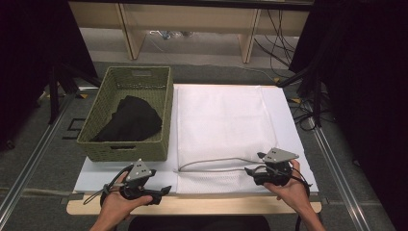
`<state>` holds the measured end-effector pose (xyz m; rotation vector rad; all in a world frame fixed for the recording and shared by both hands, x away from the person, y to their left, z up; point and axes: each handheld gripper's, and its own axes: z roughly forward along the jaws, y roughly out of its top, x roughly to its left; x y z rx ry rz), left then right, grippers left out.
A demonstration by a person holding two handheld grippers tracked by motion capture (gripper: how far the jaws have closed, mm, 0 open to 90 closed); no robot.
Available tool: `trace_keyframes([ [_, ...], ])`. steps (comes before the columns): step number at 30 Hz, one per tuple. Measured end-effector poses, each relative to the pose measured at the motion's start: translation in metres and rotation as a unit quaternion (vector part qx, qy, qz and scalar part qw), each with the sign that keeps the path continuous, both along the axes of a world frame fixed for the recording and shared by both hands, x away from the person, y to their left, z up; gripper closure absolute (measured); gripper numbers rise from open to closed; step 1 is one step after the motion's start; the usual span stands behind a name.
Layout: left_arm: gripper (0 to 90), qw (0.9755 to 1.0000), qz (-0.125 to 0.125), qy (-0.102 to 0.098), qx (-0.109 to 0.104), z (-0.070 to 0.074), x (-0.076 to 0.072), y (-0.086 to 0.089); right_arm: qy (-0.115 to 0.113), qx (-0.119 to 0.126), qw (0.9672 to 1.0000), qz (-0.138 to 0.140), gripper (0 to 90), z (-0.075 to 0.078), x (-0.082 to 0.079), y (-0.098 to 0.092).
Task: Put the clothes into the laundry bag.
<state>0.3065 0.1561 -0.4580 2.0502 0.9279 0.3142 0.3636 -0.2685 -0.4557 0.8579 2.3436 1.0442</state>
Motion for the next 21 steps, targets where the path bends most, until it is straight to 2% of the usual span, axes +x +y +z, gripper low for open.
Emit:
trace_keyframes([
  [1,21.0,1.0000,0.001,0.002,-0.004,0.000,0.000,0.000,0.000,-0.009,1.0000,0.000,28.6,0.000,0.002,0.002],
  [4,21.1,1.0000,-0.003,0.000,0.001,0.001,0.000,0.001,-0.006,-0.028,0.9995,0.013,31.0,-0.002,0.009,0.008],
  [8,21.0,1.0000,0.000,0.000,0.004,0.000,0.001,0.000,-0.003,-0.036,0.9991,0.021,33.8,-0.005,0.018,0.014],
  [9,21.1,1.0000,0.002,0.001,-0.003,-0.001,0.001,-0.001,-0.007,-0.042,0.9988,0.024,34.3,-0.005,0.020,0.016],
  [11,21.0,1.0000,-0.007,0.000,0.003,0.000,0.001,0.000,-0.004,-0.047,0.9986,0.025,36.1,-0.006,0.023,0.020],
  [12,21.1,1.0000,-0.002,0.003,-0.003,-0.001,0.000,-0.001,-0.010,-0.053,0.9980,0.032,36.6,-0.007,0.025,0.021],
  [13,21.1,1.0000,0.002,0.003,-0.006,-0.001,0.000,-0.001,-0.007,-0.054,0.9980,0.032,36.6,-0.007,0.026,0.023],
  [15,21.0,1.0000,0.004,-0.001,0.003,-0.001,0.000,0.000,-0.011,-0.060,0.9973,0.040,37.1,-0.009,0.029,0.025],
  [16,21.0,1.0000,-0.001,-0.001,-0.004,-0.001,0.001,0.000,-0.011,-0.060,0.9974,0.039,37.1,-0.009,0.030,0.026],
  [17,21.0,1.0000,-0.006,0.000,0.002,0.000,0.001,0.001,-0.008,-0.060,0.9976,0.035,37.3,-0.009,0.030,0.028],
  [21,20.9,1.0000,0.004,0.001,-0.003,-0.001,0.000,-0.001,-0.013,-0.071,0.9965,0.042,37.9,-0.010,0.033,0.035],
])
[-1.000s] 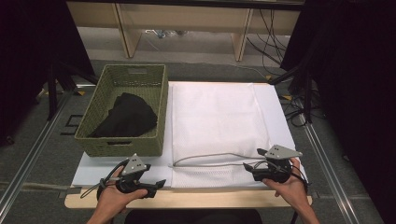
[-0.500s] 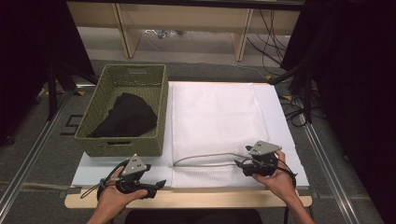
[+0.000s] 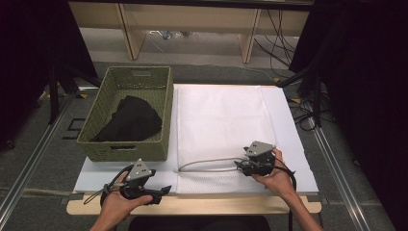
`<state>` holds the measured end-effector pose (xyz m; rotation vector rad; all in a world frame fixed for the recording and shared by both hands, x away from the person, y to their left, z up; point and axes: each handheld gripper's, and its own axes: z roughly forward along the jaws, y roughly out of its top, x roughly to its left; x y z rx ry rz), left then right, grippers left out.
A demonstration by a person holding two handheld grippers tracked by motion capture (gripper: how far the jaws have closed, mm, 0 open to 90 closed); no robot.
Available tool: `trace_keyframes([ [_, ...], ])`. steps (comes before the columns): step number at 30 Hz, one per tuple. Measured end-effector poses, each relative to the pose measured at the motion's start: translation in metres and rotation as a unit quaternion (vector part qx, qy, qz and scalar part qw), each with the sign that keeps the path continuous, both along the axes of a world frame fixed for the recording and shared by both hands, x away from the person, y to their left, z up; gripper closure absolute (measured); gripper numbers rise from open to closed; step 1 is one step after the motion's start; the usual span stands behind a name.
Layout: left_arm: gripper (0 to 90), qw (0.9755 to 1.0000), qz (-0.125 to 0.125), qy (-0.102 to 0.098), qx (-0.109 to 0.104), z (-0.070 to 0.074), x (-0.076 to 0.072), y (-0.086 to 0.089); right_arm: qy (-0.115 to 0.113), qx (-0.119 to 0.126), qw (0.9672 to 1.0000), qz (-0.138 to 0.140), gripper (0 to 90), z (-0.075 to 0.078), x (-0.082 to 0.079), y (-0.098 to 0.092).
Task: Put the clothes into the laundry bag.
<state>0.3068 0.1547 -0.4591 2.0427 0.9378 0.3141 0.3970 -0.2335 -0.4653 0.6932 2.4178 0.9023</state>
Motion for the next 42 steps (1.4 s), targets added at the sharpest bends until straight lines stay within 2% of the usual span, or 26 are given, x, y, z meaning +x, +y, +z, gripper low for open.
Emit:
trace_keyframes([
  [1,20.9,1.0000,-0.002,-0.003,-0.005,0.000,0.000,-0.001,-0.005,-0.007,0.9999,0.007,38.0,0.000,0.002,0.002],
  [3,20.9,1.0000,-0.004,-0.002,-0.006,0.000,0.000,0.000,0.000,-0.010,0.9999,-0.002,40.1,-0.001,0.004,0.005],
  [5,20.9,1.0000,-0.004,-0.002,0.004,0.000,0.001,0.002,0.000,-0.016,0.9999,-0.002,43.4,-0.002,0.006,0.008],
  [10,21.0,1.0000,-0.008,0.000,0.004,0.002,0.000,0.003,-0.004,-0.043,0.9990,0.008,55.1,-0.005,0.010,0.011],
  [13,21.0,0.9999,-0.009,-0.001,0.004,0.002,0.000,0.002,-0.004,-0.050,0.9985,0.019,62.6,-0.005,0.009,0.012],
  [15,21.0,0.9999,0.001,0.002,-0.013,0.000,0.000,-0.001,-0.004,-0.053,0.9983,0.024,65.7,-0.005,0.011,0.014],
  [19,21.0,1.0000,-0.005,-0.002,0.001,0.002,0.000,0.002,0.008,-0.037,0.9988,0.030,72.2,-0.003,0.018,0.017],
  [20,21.1,0.9999,-0.004,-0.005,-0.008,0.002,0.000,0.002,0.005,-0.040,0.9984,0.039,73.9,-0.003,0.019,0.018],
  [21,21.1,1.0000,0.002,-0.002,0.001,0.003,0.000,0.004,0.008,-0.040,0.9984,0.040,75.4,-0.002,0.020,0.018],
  [22,21.0,1.0000,-0.005,-0.003,0.000,0.003,0.001,0.005,0.011,-0.037,0.9985,0.038,77.4,-0.002,0.020,0.019],
  [23,21.1,0.9999,0.004,-0.001,-0.013,0.001,0.001,0.003,0.013,-0.036,0.9984,0.041,79.2,-0.002,0.021,0.019],
  [24,21.1,1.0000,0.000,0.001,-0.002,0.002,0.001,0.005,0.017,-0.037,0.9982,0.043,80.9,-0.002,0.022,0.019],
  [25,21.1,0.9999,0.002,0.000,-0.011,0.002,0.001,0.004,0.016,-0.037,0.9982,0.044,82.4,-0.002,0.022,0.020],
  [26,21.1,1.0000,-0.005,-0.002,0.002,0.003,0.001,0.005,0.014,-0.036,0.9983,0.044,83.6,-0.002,0.023,0.019],
  [27,21.1,1.0000,-0.006,-0.002,0.003,0.003,0.001,0.005,0.017,-0.035,0.9982,0.045,84.5,-0.001,0.023,0.019],
  [28,21.1,0.9999,-0.009,-0.007,0.008,0.003,0.001,0.005,0.019,-0.031,0.9984,0.043,85.4,-0.001,0.023,0.018],
  [29,21.1,1.0000,-0.003,-0.001,-0.004,0.002,0.001,0.003,0.017,-0.027,0.9984,0.046,85.7,0.000,0.023,0.017],
  [30,21.1,0.9999,-0.010,0.001,0.002,0.002,0.001,0.004,0.016,-0.023,0.9983,0.050,86.5,0.001,0.024,0.016],
  [32,21.1,1.0000,-0.004,-0.003,0.000,0.002,0.001,0.003,0.018,-0.015,0.9984,0.050,87.9,0.003,0.025,0.014],
  [33,21.1,0.9999,-0.011,0.004,0.002,0.003,0.001,0.004,0.020,-0.018,0.9982,0.053,88.3,0.004,0.026,0.014],
  [34,21.1,1.0000,-0.006,-0.003,0.005,0.002,0.002,0.004,0.021,-0.023,0.9976,0.062,88.8,0.005,0.028,0.014],
  [35,21.1,1.0000,-0.003,-0.001,-0.002,0.002,0.001,0.004,0.021,-0.022,0.9981,0.055,89.1,0.006,0.029,0.014],
  [36,21.0,0.9999,-0.009,-0.004,0.005,0.003,0.001,0.005,0.018,-0.018,0.9983,0.052,89.2,0.007,0.029,0.015],
  [39,21.1,1.0000,-0.005,-0.003,0.001,0.003,0.001,0.005,0.019,-0.019,0.9982,0.054,89.7,0.010,0.031,0.014],
  [40,21.0,1.0000,-0.006,-0.002,-0.001,0.003,0.001,0.005,0.028,-0.022,0.9978,0.057,89.7,0.012,0.031,0.013],
  [42,21.1,1.0000,-0.005,-0.001,-0.002,0.002,0.001,0.005,0.023,-0.018,0.9981,0.054,89.7,0.014,0.032,0.014],
])
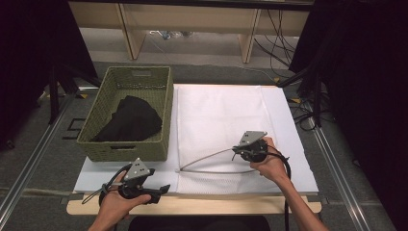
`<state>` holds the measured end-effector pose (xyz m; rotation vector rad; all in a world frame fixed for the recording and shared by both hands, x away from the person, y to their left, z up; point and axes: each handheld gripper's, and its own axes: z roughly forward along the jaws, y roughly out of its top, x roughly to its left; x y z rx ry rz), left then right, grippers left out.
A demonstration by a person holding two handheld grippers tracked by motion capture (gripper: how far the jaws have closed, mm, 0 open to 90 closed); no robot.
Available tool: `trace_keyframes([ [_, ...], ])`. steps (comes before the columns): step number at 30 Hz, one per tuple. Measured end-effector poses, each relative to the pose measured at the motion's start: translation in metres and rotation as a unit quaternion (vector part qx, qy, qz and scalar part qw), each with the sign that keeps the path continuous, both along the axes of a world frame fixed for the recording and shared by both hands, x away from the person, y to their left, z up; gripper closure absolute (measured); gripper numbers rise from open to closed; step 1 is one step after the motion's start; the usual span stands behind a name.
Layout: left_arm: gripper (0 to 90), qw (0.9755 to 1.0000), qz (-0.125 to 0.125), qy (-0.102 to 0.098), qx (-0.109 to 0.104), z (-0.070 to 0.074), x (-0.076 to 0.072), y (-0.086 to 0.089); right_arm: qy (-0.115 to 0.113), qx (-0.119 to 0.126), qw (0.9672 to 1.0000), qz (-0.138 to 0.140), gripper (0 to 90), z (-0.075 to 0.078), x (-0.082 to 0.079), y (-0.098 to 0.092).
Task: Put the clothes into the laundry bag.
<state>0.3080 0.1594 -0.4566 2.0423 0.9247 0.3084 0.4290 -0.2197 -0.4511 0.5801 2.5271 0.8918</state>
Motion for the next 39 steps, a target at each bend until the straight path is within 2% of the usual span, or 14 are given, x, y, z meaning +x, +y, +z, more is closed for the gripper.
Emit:
trace_keyframes([
  [7,21.1,1.0000,0.001,-0.003,0.005,0.000,-0.001,0.000,0.003,-0.004,1.0000,0.006,89.9,0.011,0.004,0.000],
  [8,21.1,1.0000,0.001,-0.002,0.004,0.000,-0.001,0.000,-0.006,-0.006,1.0000,0.002,89.9,0.012,0.006,0.000],
  [14,21.1,1.0000,0.004,-0.005,-0.007,-0.002,-0.001,-0.003,-0.017,0.004,0.9998,0.008,89.9,0.022,0.013,0.001],
  [18,21.1,1.0000,-0.002,-0.003,0.005,-0.001,0.000,-0.002,-0.015,0.011,0.9998,0.003,89.9,0.030,0.016,0.004],
  [20,21.1,1.0000,-0.001,-0.003,0.003,-0.001,-0.001,-0.002,-0.027,0.011,0.9996,0.005,89.9,0.034,0.018,0.005],
  [21,21.1,0.9999,0.004,-0.006,-0.014,-0.001,-0.001,-0.003,-0.030,0.015,0.9994,0.005,89.9,0.036,0.019,0.005],
  [22,21.1,0.9999,-0.001,-0.010,0.000,0.002,0.000,-0.001,-0.031,0.017,0.9994,0.006,89.9,0.039,0.019,0.005],
  [23,21.1,0.9996,0.007,-0.010,-0.025,0.004,-0.002,-0.003,-0.034,0.019,0.9992,0.004,89.9,0.041,0.019,0.005],
  [28,21.0,0.9997,-0.002,-0.019,-0.015,0.014,0.000,-0.002,-0.043,0.023,0.9988,0.001,89.9,0.047,0.019,0.005],
  [29,21.0,0.9993,0.005,-0.022,-0.030,0.015,0.000,-0.005,-0.043,0.022,0.9988,0.003,89.9,0.048,0.019,0.006],
  [31,20.8,0.9995,0.006,-0.024,-0.020,0.021,0.000,-0.003,-0.044,0.022,0.9988,0.002,89.9,0.048,0.020,0.007],
  [34,20.3,0.9993,0.006,-0.029,-0.023,0.028,0.003,-0.001,-0.046,0.023,0.9987,0.002,89.9,0.050,0.021,0.009],
  [35,20.3,0.9988,0.014,-0.035,-0.031,0.036,0.005,0.001,-0.047,0.024,0.9986,0.003,89.9,0.051,0.022,0.009],
  [39,19.9,0.9984,0.020,-0.047,-0.022,0.054,0.010,0.008,-0.051,0.026,0.9983,0.004,89.9,0.054,0.022,0.009],
])
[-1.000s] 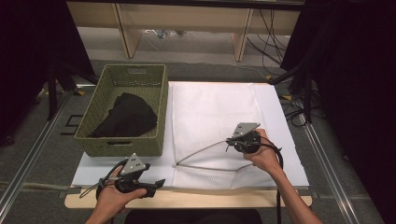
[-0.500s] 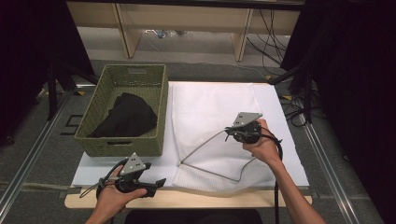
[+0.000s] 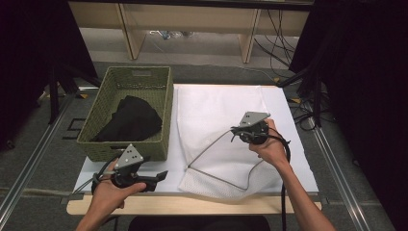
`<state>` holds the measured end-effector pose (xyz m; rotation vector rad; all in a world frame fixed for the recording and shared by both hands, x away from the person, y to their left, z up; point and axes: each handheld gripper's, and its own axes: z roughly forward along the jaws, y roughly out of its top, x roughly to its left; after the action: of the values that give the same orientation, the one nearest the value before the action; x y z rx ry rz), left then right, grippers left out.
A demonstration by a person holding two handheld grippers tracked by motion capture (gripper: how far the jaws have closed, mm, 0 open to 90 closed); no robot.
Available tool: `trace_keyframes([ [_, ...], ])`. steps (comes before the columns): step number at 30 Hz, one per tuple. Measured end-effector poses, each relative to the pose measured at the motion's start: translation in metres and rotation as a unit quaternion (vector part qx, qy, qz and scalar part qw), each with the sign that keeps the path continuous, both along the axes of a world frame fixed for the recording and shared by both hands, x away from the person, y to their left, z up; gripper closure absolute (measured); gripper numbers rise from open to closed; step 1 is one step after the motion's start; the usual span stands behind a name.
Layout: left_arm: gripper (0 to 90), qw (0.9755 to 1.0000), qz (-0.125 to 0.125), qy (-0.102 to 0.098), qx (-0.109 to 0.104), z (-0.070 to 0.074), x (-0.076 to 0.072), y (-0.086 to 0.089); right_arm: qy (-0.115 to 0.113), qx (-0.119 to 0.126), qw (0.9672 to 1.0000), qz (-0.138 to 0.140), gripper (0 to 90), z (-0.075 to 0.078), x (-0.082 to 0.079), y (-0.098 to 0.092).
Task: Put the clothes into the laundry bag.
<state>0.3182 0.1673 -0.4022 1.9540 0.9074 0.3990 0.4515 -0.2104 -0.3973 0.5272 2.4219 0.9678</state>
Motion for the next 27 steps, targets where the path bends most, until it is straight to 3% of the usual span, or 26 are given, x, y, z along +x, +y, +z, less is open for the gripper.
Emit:
trace_keyframes([
  [3,18.5,1.0000,0.000,-0.003,0.006,0.010,0.009,0.004,0.003,0.000,1.0000,0.002,89.9,-0.001,0.000,0.000],
  [4,17.3,0.9997,-0.012,0.005,0.022,0.012,0.012,0.007,0.004,-0.001,1.0000,0.003,89.9,-0.001,0.000,0.000],
  [13,17.3,0.9997,0.005,0.003,0.024,0.027,0.036,0.018,0.004,0.002,1.0000,0.003,89.9,0.002,0.000,-0.003],
  [17,17.6,0.9990,0.015,-0.007,0.041,0.047,0.048,0.026,0.003,-0.003,0.9999,0.012,89.9,-0.001,0.000,-0.002],
  [19,18.2,0.9983,0.017,-0.010,0.054,0.057,0.058,0.033,0.005,-0.004,0.9999,0.014,89.9,-0.001,0.001,-0.002],
  [22,19.2,0.9979,0.039,-0.005,0.052,0.067,0.074,0.044,0.005,-0.001,0.9999,0.013,89.9,0.000,0.000,-0.001],
  [25,19.2,0.9975,0.054,0.005,0.046,0.070,0.092,0.056,0.001,-0.004,0.9999,0.013,89.9,0.002,0.000,-0.001],
  [27,19.2,0.9960,0.063,0.016,0.061,0.069,0.104,0.064,-0.001,-0.003,0.9999,0.015,89.9,0.004,-0.001,0.000],
])
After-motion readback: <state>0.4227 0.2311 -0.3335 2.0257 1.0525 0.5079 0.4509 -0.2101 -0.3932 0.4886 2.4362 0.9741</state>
